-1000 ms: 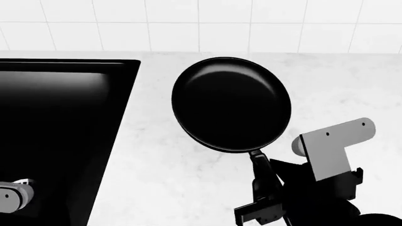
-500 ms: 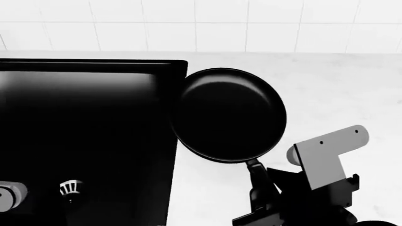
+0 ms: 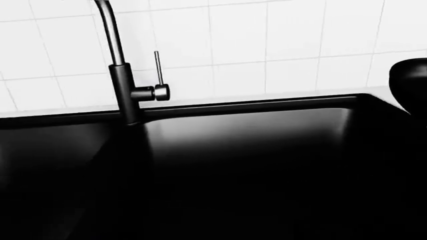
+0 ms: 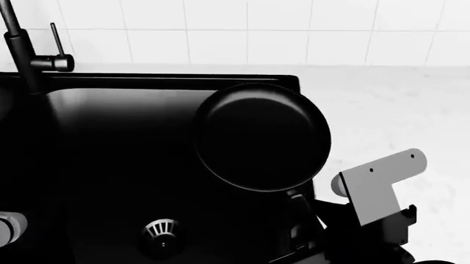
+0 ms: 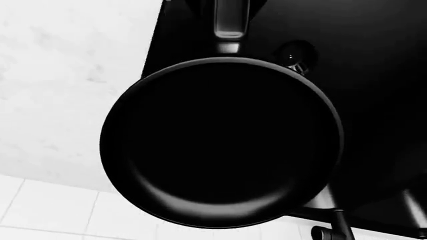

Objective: Pick the pan and sponge and place them into the sink. Then turn on the water.

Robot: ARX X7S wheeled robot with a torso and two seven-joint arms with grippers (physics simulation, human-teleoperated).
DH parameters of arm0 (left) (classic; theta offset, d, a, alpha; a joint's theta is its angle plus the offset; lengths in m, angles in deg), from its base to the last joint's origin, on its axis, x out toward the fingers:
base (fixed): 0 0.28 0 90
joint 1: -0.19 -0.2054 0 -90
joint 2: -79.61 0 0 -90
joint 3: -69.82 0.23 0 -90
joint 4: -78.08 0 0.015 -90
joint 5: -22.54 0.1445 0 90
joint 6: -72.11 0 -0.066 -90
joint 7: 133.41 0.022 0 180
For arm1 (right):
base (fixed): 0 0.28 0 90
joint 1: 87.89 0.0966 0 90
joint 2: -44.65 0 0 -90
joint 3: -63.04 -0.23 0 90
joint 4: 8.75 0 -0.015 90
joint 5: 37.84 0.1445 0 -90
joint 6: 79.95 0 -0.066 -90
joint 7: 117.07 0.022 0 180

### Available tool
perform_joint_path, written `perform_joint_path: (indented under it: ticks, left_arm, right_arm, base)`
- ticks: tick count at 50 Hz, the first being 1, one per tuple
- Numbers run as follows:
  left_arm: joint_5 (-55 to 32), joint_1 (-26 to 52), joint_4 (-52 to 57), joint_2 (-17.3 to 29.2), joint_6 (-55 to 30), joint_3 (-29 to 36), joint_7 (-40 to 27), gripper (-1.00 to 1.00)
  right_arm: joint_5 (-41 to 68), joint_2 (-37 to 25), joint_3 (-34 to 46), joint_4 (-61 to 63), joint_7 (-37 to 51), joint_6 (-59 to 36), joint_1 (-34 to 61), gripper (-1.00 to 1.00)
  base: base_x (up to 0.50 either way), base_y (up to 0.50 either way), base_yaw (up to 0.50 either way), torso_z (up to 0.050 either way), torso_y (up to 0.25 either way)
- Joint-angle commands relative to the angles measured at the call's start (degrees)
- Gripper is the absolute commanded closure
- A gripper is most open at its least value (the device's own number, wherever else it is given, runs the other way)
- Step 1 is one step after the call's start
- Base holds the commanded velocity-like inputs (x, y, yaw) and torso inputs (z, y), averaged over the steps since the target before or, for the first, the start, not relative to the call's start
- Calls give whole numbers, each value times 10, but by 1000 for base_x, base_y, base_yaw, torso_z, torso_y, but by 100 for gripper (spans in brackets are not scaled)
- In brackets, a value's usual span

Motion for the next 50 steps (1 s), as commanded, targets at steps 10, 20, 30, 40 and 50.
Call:
perform_joint_path:
  ticks: [10, 20, 30, 40, 50]
  left_arm:
    - [-1, 3, -3, -2, 3, 4, -3, -100]
    - [-1, 1, -4, -2, 5, 3, -6, -100]
    - [-4, -3, -1, 2, 6, -1, -5, -100]
    - [-5, -2, -1, 1, 7, -1, -8, -100]
    - [-9, -6, 0, 4, 10, -6, -8, -100]
  right_arm:
    - [-8, -1, -6, 9, 1, 14, 5, 100]
    - [-5, -5, -11, 15, 6, 18, -7, 100]
    - [-3, -5, -13, 15, 8, 21, -12, 100]
    - [-3, -9, -4, 20, 5, 17, -10, 100]
    - [-1, -9, -5, 20, 7, 20, -13, 100]
  base:
    - [120, 500, 0, 0, 2]
    - [120, 500, 0, 1, 1]
    - [121, 500, 0, 0, 2]
    - [118, 500, 0, 1, 2]
    - [76, 500, 0, 0, 2]
